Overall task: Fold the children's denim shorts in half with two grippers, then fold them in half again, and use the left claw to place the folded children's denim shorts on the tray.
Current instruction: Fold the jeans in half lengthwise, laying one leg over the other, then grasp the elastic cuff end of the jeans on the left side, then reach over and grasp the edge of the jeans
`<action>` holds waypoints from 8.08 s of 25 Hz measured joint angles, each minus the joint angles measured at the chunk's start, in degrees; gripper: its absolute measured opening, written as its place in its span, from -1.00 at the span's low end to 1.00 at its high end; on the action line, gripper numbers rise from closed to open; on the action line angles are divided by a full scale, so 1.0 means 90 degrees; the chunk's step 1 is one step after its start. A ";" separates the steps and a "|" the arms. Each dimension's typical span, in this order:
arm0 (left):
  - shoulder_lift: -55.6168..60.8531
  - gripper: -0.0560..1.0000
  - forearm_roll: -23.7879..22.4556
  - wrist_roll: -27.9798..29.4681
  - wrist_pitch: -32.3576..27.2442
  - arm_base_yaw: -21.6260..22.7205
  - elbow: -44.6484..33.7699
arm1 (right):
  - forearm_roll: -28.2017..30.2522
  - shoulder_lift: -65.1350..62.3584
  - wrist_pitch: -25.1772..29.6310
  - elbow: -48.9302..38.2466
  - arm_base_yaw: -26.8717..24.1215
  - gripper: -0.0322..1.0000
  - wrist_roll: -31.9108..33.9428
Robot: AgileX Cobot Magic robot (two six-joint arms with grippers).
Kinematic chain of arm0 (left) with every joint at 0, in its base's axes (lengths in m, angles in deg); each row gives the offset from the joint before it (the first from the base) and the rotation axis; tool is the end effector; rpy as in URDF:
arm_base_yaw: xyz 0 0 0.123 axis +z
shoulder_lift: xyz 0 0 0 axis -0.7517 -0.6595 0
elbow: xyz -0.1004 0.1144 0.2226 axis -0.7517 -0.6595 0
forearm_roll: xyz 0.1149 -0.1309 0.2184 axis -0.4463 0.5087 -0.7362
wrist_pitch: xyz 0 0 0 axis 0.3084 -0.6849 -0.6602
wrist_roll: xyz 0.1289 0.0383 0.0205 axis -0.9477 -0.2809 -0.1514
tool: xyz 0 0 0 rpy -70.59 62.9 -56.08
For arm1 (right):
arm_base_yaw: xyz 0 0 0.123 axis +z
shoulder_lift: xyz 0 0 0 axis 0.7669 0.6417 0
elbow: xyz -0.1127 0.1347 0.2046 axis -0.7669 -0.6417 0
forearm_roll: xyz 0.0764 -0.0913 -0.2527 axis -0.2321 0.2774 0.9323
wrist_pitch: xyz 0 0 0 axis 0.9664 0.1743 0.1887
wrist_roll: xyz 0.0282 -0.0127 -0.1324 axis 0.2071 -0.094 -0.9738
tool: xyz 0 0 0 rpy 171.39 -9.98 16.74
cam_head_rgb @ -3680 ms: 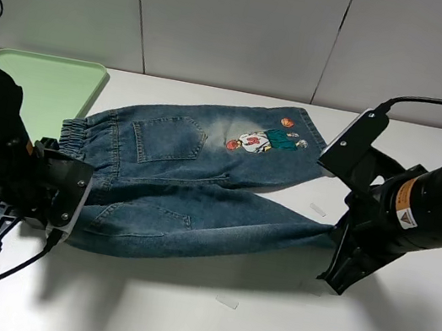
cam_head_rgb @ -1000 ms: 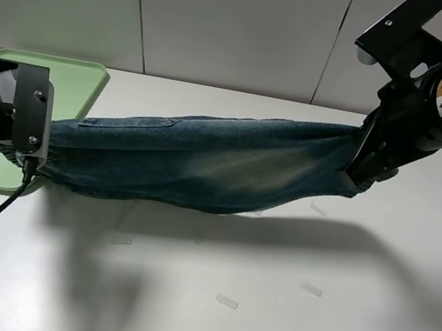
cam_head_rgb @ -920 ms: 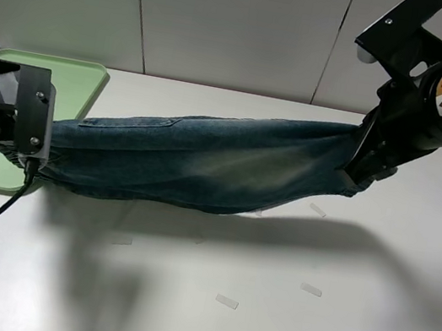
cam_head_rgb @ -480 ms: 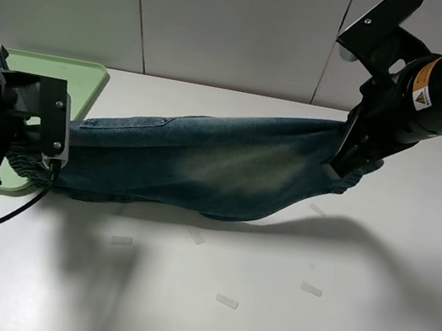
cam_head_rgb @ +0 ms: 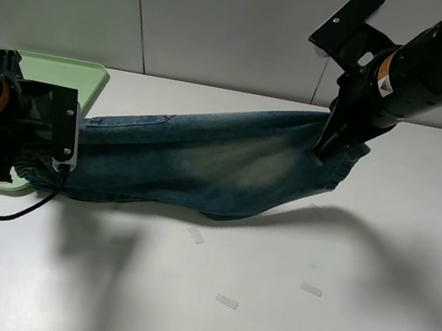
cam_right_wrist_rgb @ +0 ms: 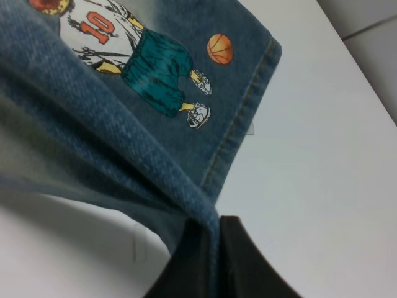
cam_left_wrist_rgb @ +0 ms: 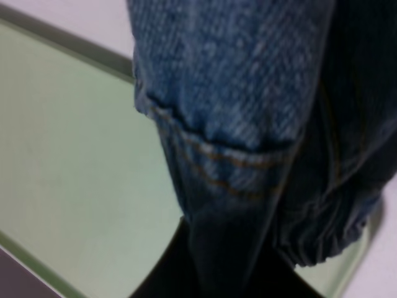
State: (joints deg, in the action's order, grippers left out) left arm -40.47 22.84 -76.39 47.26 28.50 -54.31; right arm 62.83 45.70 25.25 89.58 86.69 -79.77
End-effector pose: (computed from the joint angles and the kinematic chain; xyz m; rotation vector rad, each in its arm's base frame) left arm 0.2934 -0.0683 0.0871 1.6691 2.0853 0.6090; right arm 0.3102 0.1785 0.1836 -1.1378 2.2471 -0.3006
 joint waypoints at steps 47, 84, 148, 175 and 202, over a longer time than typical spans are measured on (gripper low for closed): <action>-0.1589 -0.73 -0.1416 0.1902 0.1038 0.0535 0.0836 | 0.0465 0.1402 -0.2924 0.0054 -0.1516 -0.99 0.0006; -0.1589 0.98 -0.1505 0.2894 0.0671 0.0816 0.0861 | 0.0766 0.1859 -0.3488 0.0054 -0.1589 0.41 0.0273; 0.8109 0.96 0.3782 0.1754 -0.5150 0.0816 0.1064 | -0.1166 0.0897 -0.2764 0.0054 -0.1119 0.41 0.0008; 0.9780 0.84 0.5669 0.1754 -0.4580 0.0816 -0.0796 | -0.1334 0.0897 -0.2287 0.0054 -0.0793 0.41 -0.0137; 0.9780 0.84 0.5669 0.1754 -0.4576 0.2591 -0.0796 | -0.1347 0.2688 -0.4165 0.0054 -0.0793 0.41 -0.0853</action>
State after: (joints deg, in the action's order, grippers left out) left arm 47.55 73.86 -60.60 6.08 51.81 -61.48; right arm 50.71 69.89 -12.23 90.06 79.55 -87.45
